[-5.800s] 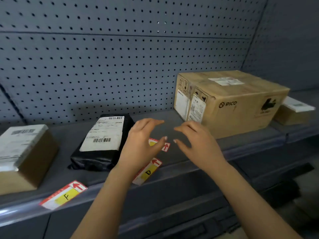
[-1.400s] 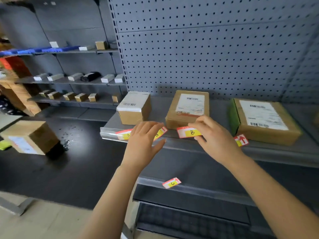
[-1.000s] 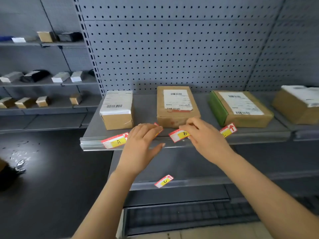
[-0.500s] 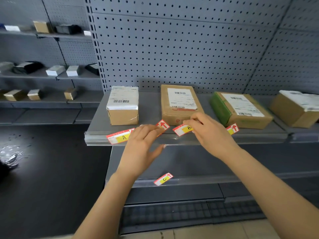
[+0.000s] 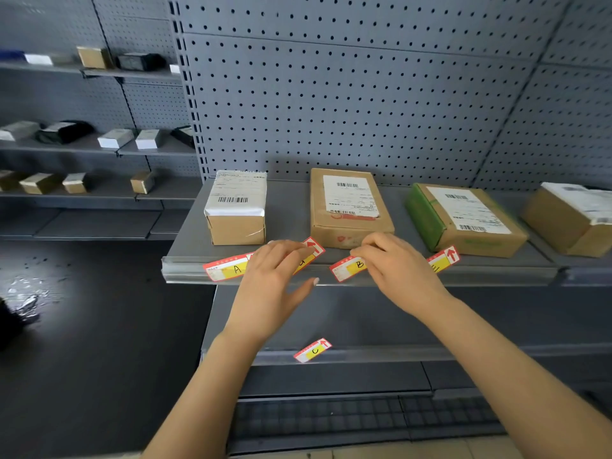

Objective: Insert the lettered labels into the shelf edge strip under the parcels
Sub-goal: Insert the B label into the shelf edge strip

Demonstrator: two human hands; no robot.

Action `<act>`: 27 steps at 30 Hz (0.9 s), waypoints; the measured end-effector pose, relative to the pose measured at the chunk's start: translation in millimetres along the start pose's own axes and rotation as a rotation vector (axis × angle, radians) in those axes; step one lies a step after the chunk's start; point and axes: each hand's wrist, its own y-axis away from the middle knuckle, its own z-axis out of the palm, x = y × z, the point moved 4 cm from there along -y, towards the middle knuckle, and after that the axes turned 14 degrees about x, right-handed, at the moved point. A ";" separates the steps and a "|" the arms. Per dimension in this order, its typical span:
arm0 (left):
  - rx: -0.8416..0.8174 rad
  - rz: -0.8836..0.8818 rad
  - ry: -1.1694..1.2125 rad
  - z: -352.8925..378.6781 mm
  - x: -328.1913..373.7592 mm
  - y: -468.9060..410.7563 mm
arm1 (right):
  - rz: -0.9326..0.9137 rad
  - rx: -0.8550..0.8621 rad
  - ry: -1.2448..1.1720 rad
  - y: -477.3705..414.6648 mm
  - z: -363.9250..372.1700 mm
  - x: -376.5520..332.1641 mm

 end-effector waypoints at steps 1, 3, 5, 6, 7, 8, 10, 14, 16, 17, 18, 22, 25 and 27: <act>0.010 0.000 0.000 -1.0 -0.6 0.6 | -0.006 -0.007 0.003 0.0 1.8 -1.2; 0.018 -0.004 -0.002 -3.0 -1.9 1.7 | 0.000 -0.018 -0.005 0.7 3.6 -2.2; 0.017 -0.009 -0.006 -4.7 -3.0 2.0 | 0.001 -0.007 -0.013 1.6 3.7 -0.9; 0.014 -0.011 -0.008 -5.3 -3.5 2.1 | 0.003 0.003 -0.010 2.2 3.2 -0.5; 0.011 -0.012 -0.011 -6.0 -3.6 2.5 | 0.008 0.016 -0.006 3.1 2.3 -0.7; 0.007 -0.013 -0.015 -6.6 -3.5 3.0 | 0.016 0.031 -0.007 4.2 1.4 -1.9; 0.002 -0.016 -0.019 -7.9 -2.2 4.3 | 0.031 0.061 -0.026 6.8 -2.0 -7.2; -0.003 0.005 0.013 -10.0 5.7 7.2 | 0.033 0.062 -0.044 15.4 -8.0 -20.9; -0.004 0.028 0.034 -11.9 11.6 8.8 | 0.056 0.063 -0.055 22.8 -11.5 -25.4; -0.003 0.039 0.041 -12.8 14.3 10.0 | 0.073 0.066 -0.060 27.3 -13.7 -26.9; -0.005 0.047 0.044 -13.8 17.1 11.5 | 0.089 0.072 -0.062 32.2 -16.5 -28.4; -0.023 0.056 0.075 -17.8 28.7 23.6 | 0.139 0.101 -0.076 57.3 -29.5 -35.6; -0.068 0.032 0.111 -18.7 37.9 38.7 | 0.175 0.086 -0.076 80.5 -35.0 -39.8; -0.100 0.013 0.125 -17.5 44.9 47.3 | 0.190 0.073 -0.073 92.5 -36.6 -39.6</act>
